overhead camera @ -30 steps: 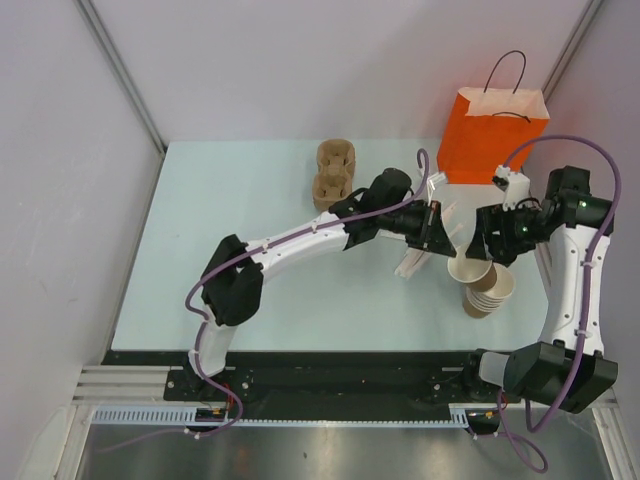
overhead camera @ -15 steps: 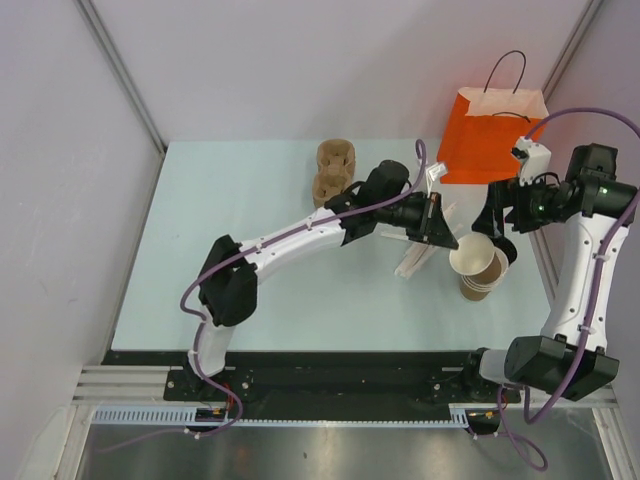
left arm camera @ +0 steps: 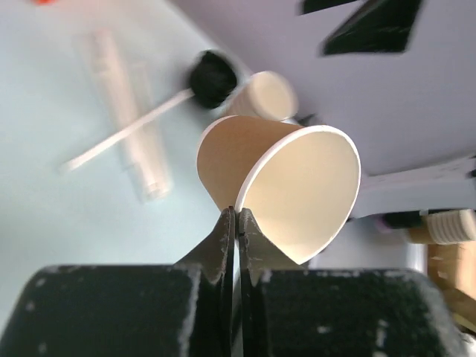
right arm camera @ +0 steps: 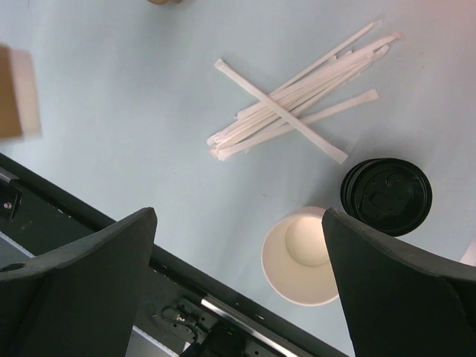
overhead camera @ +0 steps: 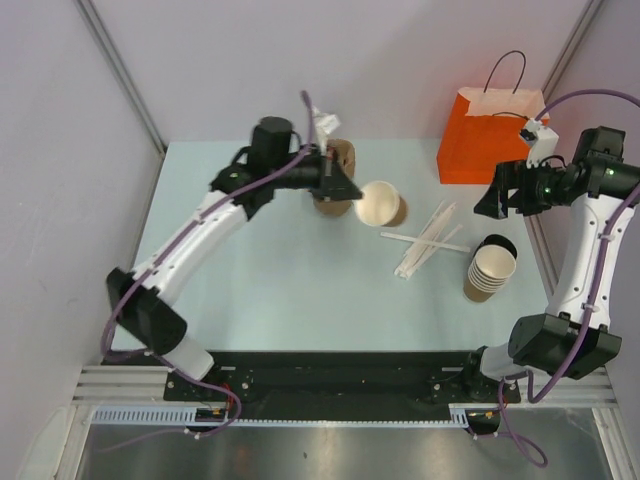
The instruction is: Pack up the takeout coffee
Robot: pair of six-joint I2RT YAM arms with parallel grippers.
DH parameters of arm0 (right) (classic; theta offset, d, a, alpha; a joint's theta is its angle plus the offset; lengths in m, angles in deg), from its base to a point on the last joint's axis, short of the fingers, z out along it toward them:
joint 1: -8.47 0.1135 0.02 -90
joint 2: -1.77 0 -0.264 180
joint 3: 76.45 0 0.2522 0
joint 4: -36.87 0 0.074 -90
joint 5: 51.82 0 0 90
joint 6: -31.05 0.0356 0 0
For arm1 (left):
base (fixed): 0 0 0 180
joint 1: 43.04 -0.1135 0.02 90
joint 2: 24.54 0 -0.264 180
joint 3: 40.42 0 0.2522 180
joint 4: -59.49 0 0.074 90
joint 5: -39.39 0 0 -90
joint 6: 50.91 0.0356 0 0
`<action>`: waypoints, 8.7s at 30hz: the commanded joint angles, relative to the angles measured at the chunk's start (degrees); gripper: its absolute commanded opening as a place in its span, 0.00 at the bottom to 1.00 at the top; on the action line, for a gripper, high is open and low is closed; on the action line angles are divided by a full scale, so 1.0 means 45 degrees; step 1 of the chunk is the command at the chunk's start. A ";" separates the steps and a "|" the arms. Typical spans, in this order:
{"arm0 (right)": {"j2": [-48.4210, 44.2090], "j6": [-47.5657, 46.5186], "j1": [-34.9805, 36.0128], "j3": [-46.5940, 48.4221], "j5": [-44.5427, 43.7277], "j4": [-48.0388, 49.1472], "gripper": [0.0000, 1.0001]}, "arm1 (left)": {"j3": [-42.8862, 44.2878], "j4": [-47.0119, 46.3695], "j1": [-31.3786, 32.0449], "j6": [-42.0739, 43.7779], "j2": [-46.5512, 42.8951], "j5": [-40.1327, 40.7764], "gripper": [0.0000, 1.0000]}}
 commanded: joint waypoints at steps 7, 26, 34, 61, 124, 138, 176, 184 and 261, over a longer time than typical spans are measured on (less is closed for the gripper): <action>0.0601 0.0325 0.0187 -0.0186 -0.0212 -0.1037 1.00 | -0.4301 0.6177 -0.5243 0.7350 -0.2090 0.2724 0.00; 0.1733 0.0208 -0.0436 -0.0206 -0.2068 -0.1153 1.00 | -0.6669 0.3910 -0.5498 0.6786 -0.0548 0.2474 0.13; 0.2281 0.0110 -0.1237 0.0439 -0.2654 -0.1329 0.97 | -0.6141 0.4339 -0.5518 0.6961 -0.0254 0.2358 0.41; 0.3979 0.1634 -0.1219 -0.1198 -0.6735 0.2830 0.54 | 0.1476 0.5846 -0.6064 0.8192 -0.0822 -0.1335 1.00; 0.5796 0.1360 -0.1980 -0.1534 -0.3925 0.3184 0.00 | 0.3992 0.7094 -0.5283 1.0047 0.0682 0.0074 1.00; 0.5447 0.1302 -0.2254 0.0747 -0.1075 0.2070 0.00 | 0.8470 0.5220 -0.2861 0.6923 0.3535 0.0070 0.99; 0.4332 1.8705 1.0305 -0.3915 1.1271 1.2363 0.00 | -0.7567 0.1505 0.0613 2.1976 -1.1369 0.1869 0.70; 0.3980 1.7728 1.0500 -0.5243 1.1193 1.0625 0.00 | -0.8149 0.2349 0.3111 2.6802 -1.0860 0.3332 0.60; 0.3843 1.6419 1.1926 -0.7119 0.9728 0.9960 0.00 | -0.8251 0.2347 0.8134 3.1278 -0.8946 0.8978 0.38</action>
